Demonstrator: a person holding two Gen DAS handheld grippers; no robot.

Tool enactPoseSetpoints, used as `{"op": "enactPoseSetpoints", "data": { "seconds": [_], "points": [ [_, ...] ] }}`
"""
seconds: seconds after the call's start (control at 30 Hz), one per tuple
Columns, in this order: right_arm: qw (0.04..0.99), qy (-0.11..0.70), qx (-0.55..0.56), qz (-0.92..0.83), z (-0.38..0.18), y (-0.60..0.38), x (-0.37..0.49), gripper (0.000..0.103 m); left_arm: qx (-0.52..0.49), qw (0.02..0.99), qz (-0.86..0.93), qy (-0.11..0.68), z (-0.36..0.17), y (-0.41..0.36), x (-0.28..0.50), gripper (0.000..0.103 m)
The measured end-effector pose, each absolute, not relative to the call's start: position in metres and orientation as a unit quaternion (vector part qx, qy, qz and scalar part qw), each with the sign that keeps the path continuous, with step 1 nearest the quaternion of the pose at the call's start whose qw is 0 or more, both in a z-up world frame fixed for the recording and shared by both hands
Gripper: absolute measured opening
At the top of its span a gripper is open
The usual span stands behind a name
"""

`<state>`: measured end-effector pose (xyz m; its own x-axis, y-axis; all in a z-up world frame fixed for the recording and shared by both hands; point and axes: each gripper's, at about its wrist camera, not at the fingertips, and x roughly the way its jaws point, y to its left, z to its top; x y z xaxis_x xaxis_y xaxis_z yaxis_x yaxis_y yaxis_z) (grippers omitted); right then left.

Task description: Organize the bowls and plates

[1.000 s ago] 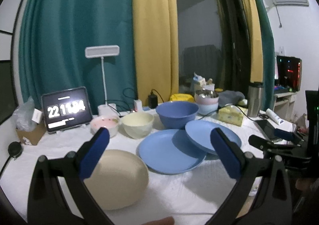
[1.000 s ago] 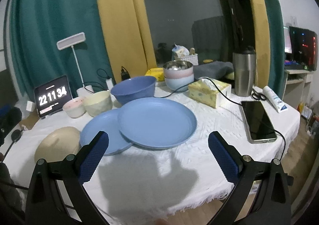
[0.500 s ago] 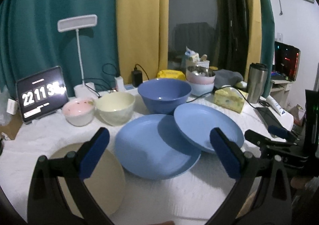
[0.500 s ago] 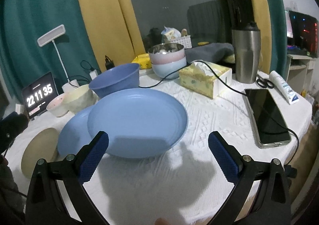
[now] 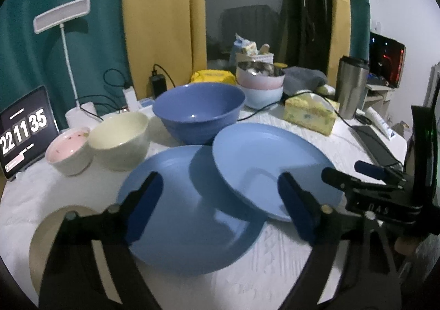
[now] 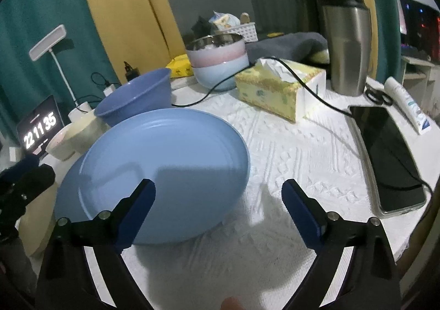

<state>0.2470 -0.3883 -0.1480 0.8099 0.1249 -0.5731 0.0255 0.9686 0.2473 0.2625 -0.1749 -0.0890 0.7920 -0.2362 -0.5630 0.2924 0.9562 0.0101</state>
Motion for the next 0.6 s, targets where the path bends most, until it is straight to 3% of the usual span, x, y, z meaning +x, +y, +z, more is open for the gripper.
{"op": "enactPoseSetpoints", "data": {
  "seconds": [0.13, 0.33, 0.6],
  "points": [
    [0.936, 0.323, 0.137, 0.024, -0.156, -0.394, 0.257, 0.084, 0.049, 0.938, -0.141, 0.312, -0.099, -0.182, 0.274, 0.057],
    [0.927, 0.337, 0.160, 0.021, -0.166, -0.402, 0.267, 0.071, 0.055, 0.934, -0.146, 0.322, -0.107, -0.191, 0.282, 0.044],
    [0.926, 0.349, 0.140, 0.028, -0.170, -0.396, 0.274, 0.069, 0.058, 0.929, -0.153, 0.333, -0.117, -0.197, 0.289, 0.037]
  ]
}}
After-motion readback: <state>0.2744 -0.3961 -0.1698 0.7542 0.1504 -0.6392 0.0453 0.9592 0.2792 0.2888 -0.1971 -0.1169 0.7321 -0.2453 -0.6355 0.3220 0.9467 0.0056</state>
